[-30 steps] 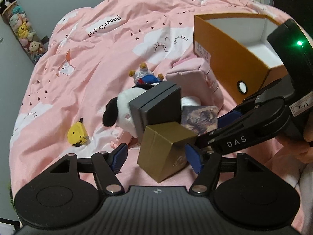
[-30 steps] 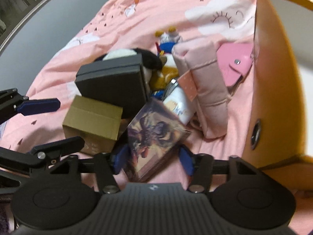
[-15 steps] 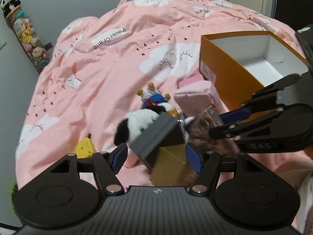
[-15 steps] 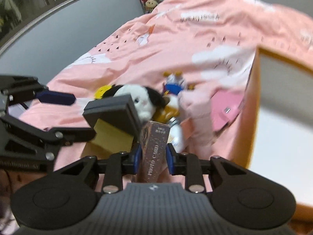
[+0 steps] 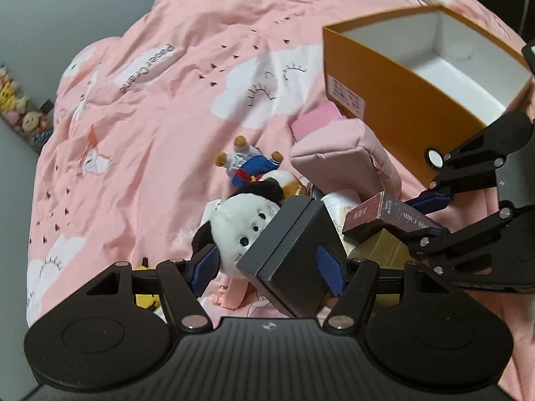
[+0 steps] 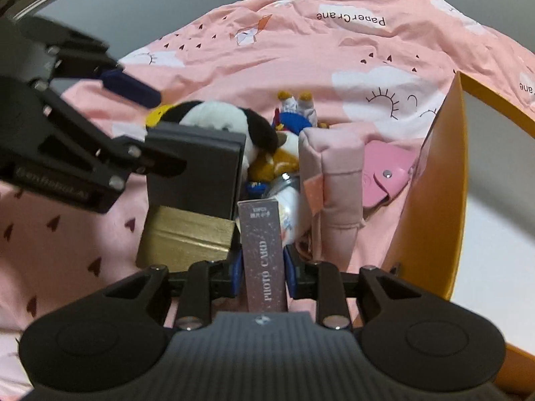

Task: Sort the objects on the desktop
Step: 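Grasp the slim mauve box with the right tool while the left tool grasps the black square box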

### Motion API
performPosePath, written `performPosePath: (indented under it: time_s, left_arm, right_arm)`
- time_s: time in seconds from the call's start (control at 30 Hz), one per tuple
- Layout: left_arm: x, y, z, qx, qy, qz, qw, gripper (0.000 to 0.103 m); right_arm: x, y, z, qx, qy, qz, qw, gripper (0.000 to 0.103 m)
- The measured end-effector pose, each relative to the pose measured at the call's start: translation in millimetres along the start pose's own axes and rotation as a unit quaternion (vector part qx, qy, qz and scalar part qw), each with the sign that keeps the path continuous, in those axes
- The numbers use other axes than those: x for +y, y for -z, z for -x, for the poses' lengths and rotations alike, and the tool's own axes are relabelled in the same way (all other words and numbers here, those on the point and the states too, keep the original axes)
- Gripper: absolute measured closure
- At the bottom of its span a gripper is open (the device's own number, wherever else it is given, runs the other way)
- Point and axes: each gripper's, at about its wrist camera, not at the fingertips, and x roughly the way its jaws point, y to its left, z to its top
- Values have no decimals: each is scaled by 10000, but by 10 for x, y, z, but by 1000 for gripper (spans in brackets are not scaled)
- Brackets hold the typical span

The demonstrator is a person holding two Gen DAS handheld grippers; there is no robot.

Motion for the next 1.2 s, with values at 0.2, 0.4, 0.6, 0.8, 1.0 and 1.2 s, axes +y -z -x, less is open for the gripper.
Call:
performPosePath:
  time_s: [0.2, 0.4, 0.6, 0.8, 1.0, 1.2]
  left_arm:
    - [-134, -75, -100, 24, 180, -710, 9973, 26]
    - [-163, -127, -241, 320, 294, -969, 9943, 35]
    - [-201, -119, -205, 485, 213, -1128, 9922, 44]
    - [-259, -98, -106, 615, 210, -1208, 9906, 54]
    - [-311, -85, -40, 710, 319, -1136, 9905, 59]
    - [-324, -82, -73, 890, 671, -1067, 9880, 62]
  right_arm:
    - [-28, 148, -38, 312, 37, -147, 9994, 68]
    - [-86, 268, -63, 448, 56, -461, 9979, 69]
    - [22, 193, 148, 97, 310, -240, 9992, 78]
    - [72, 35, 315, -166, 403, -74, 9990, 79]
    - [83, -121, 411, -440, 405, -65, 9982, 79]
    - [-21, -187, 436, -500, 315, -315, 9978, 79]
